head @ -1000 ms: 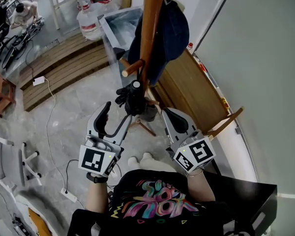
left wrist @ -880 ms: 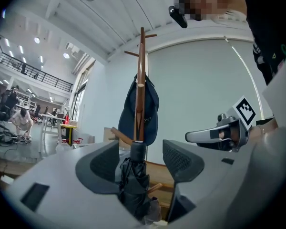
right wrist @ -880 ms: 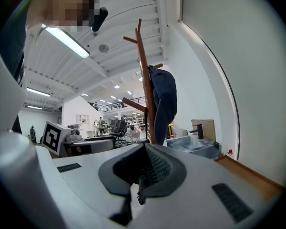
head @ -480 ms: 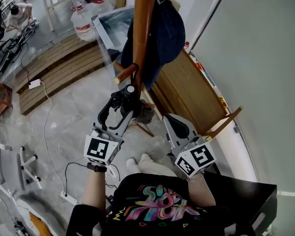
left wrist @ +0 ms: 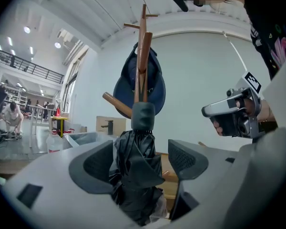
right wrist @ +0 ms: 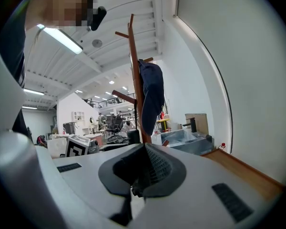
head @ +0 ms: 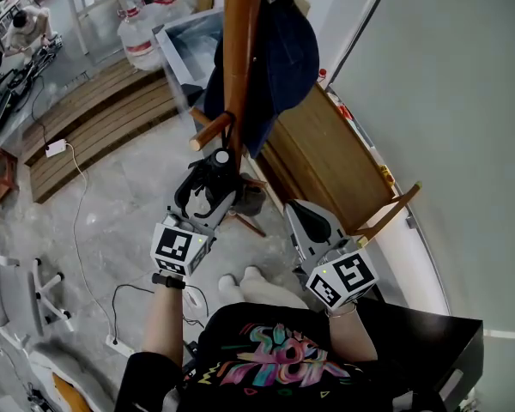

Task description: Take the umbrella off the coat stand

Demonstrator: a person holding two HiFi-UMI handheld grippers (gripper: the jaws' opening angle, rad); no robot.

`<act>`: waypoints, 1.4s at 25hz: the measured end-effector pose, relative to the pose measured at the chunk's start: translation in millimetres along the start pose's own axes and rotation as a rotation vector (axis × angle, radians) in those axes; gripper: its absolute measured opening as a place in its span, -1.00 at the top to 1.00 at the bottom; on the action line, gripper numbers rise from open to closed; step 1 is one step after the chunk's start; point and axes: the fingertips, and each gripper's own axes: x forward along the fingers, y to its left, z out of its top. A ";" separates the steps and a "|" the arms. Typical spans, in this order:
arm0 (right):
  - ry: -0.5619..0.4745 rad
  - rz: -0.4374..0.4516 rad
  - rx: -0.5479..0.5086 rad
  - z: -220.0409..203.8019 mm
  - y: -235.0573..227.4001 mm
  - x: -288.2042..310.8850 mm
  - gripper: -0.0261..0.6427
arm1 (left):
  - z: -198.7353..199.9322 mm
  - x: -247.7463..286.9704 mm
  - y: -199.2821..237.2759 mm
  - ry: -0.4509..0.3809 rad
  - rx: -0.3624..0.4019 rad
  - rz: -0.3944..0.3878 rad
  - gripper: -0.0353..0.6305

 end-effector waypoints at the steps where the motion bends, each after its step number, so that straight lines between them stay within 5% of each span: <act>1: 0.001 -0.002 0.002 -0.1 -0.5 0.1 0.88 | -3.2 2.7 0.6 0.010 0.000 -0.004 -0.11; 26: 0.017 -0.023 0.004 -4.9 -6.5 -1.6 0.88 | -32.9 43.1 10.2 0.096 0.095 -0.010 -0.11; 35: 0.012 -0.023 0.004 -5.0 -2.2 -1.1 0.88 | -26.8 37.8 7.7 0.086 0.091 -0.008 0.12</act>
